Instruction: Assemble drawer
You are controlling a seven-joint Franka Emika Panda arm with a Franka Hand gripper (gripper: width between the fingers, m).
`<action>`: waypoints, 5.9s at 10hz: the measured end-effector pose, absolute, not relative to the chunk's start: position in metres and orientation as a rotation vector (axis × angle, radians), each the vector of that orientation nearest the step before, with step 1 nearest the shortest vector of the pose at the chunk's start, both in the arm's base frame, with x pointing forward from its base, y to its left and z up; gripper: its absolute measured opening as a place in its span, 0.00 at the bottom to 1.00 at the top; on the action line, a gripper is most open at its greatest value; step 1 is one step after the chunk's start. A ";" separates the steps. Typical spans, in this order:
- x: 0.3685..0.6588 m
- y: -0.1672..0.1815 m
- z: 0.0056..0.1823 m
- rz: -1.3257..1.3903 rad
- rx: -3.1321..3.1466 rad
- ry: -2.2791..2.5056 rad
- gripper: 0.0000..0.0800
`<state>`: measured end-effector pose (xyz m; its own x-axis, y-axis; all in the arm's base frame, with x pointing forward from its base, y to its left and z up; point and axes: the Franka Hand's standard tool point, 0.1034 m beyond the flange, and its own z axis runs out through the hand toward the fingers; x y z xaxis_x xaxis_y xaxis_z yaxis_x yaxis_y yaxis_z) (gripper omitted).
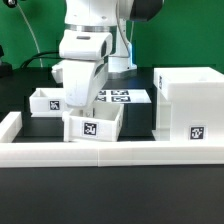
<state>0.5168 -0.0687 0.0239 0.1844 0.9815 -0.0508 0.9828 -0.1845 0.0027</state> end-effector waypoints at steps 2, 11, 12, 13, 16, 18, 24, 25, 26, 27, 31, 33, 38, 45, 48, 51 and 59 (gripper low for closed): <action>0.519 -0.064 0.025 -0.056 2.389 1.985 0.05; 0.532 -0.041 0.030 -0.086 2.383 2.044 0.05; 0.532 -0.038 0.030 -0.089 2.388 2.045 0.05; 0.532 -0.040 0.030 -0.090 2.391 2.042 0.05; 0.532 -0.040 0.030 -0.090 2.389 2.045 0.05; 0.532 -0.035 0.029 -0.086 2.393 2.046 0.05; 0.528 -0.026 0.019 0.052 2.341 1.998 0.05; 0.529 -0.027 0.019 0.051 2.345 1.994 0.05; 0.529 -0.025 0.019 0.050 2.350 1.991 0.05; 0.529 -0.021 0.018 0.048 2.357 1.988 0.05; 0.540 0.003 0.021 0.002 2.308 2.060 0.05; 0.539 0.002 0.020 -0.005 2.312 2.060 0.05; 0.536 0.005 0.019 -0.030 2.299 2.086 0.05; 0.533 -0.003 0.018 -0.022 2.314 2.063 0.05; 0.534 -0.002 0.017 0.015 2.310 2.045 0.05; 0.532 0.003 0.016 0.009 2.311 2.052 0.05; 0.531 0.004 0.018 -0.046 2.306 2.082 0.05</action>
Offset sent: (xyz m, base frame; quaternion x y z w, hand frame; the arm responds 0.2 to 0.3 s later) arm 0.0287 0.0331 0.0100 0.0304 -0.0005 -0.0710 0.9970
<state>0.5307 0.0037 0.0178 0.1018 0.9938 -0.0451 0.9948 -0.1016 0.0061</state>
